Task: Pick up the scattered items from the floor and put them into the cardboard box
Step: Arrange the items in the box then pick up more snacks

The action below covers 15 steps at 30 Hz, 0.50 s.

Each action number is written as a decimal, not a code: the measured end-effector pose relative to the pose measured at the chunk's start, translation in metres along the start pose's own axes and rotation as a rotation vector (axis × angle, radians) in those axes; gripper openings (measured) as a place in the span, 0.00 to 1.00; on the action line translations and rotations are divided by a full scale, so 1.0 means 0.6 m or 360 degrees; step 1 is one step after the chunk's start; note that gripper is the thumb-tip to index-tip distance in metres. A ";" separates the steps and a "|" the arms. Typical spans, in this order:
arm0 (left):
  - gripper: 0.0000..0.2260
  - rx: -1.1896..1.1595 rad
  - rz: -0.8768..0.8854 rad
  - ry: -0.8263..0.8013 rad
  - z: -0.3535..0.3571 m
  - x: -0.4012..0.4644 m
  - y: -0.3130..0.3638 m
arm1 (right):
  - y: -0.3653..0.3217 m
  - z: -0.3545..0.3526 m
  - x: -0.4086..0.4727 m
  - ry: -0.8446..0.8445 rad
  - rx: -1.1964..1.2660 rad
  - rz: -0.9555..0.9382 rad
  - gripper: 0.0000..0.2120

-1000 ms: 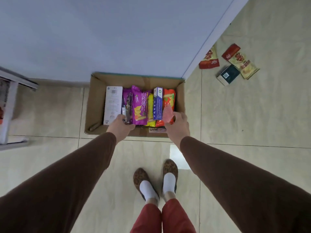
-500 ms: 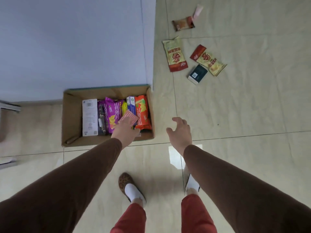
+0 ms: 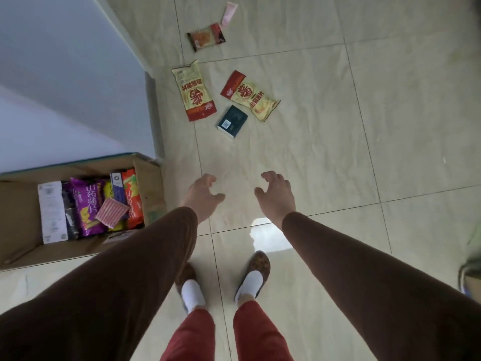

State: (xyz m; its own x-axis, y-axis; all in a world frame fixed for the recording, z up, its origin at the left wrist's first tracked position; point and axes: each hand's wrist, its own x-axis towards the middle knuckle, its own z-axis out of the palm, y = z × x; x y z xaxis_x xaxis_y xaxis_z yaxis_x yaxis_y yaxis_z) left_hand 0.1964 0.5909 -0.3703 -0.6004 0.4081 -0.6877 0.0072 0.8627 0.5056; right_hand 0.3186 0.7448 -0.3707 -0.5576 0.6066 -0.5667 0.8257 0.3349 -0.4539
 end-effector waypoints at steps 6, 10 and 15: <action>0.24 -0.0036 -0.0020 0.0036 -0.012 0.108 0.083 | -0.013 -0.075 0.125 -0.0028 -0.0011 0.0006 0.20; 0.24 -0.0099 -0.0127 0.0063 -0.037 0.195 0.119 | -0.047 -0.114 0.231 -0.0098 -0.0057 -0.0014 0.20; 0.24 -0.0102 -0.0226 0.0006 -0.067 0.298 0.160 | -0.084 -0.153 0.382 -0.0131 -0.0120 0.0059 0.22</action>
State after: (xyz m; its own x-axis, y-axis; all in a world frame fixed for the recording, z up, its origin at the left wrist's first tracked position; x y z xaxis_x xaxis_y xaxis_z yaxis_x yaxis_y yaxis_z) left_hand 0.0576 0.7346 -0.4239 -0.5946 0.2820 -0.7529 -0.1292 0.8908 0.4356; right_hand 0.1571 0.9332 -0.4146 -0.5289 0.5595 -0.6381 0.8484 0.3683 -0.3802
